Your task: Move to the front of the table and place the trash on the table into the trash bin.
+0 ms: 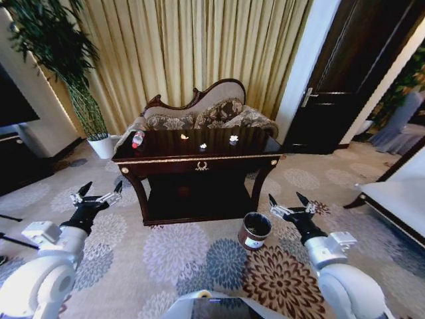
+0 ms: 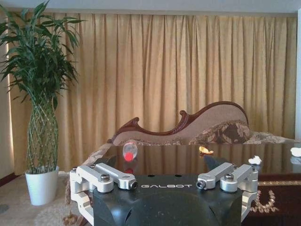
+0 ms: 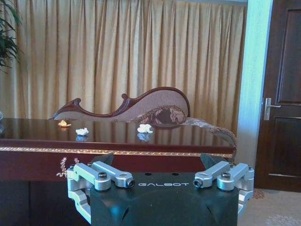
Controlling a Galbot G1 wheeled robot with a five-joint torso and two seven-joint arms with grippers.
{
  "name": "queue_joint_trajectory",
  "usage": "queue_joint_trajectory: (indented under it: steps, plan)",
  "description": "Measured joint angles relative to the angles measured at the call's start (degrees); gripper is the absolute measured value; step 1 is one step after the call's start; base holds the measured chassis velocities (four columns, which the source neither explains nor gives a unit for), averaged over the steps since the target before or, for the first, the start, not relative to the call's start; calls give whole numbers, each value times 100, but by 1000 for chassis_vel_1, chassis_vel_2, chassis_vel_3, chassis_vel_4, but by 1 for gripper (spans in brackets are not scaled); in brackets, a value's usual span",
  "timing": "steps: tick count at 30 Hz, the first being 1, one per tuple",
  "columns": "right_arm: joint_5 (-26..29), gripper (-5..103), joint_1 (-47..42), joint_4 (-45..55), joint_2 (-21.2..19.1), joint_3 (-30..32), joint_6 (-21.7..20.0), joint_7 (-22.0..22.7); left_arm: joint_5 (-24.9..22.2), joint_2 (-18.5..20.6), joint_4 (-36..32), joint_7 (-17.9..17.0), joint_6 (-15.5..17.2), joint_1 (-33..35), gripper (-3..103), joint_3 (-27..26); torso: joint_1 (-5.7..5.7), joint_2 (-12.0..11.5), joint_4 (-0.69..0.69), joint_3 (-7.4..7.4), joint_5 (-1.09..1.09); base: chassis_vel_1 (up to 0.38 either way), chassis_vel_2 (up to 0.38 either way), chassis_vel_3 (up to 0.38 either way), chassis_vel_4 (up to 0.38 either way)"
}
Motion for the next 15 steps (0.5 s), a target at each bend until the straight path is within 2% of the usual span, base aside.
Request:
queue_joint_trajectory:
  steps: [15]
  plan:
    - [2,100,2,-2,12,-10,40,-29,46,-23,5,27,-27,8,100,9,0,0,-1,0,1,-188,195,197,-199]
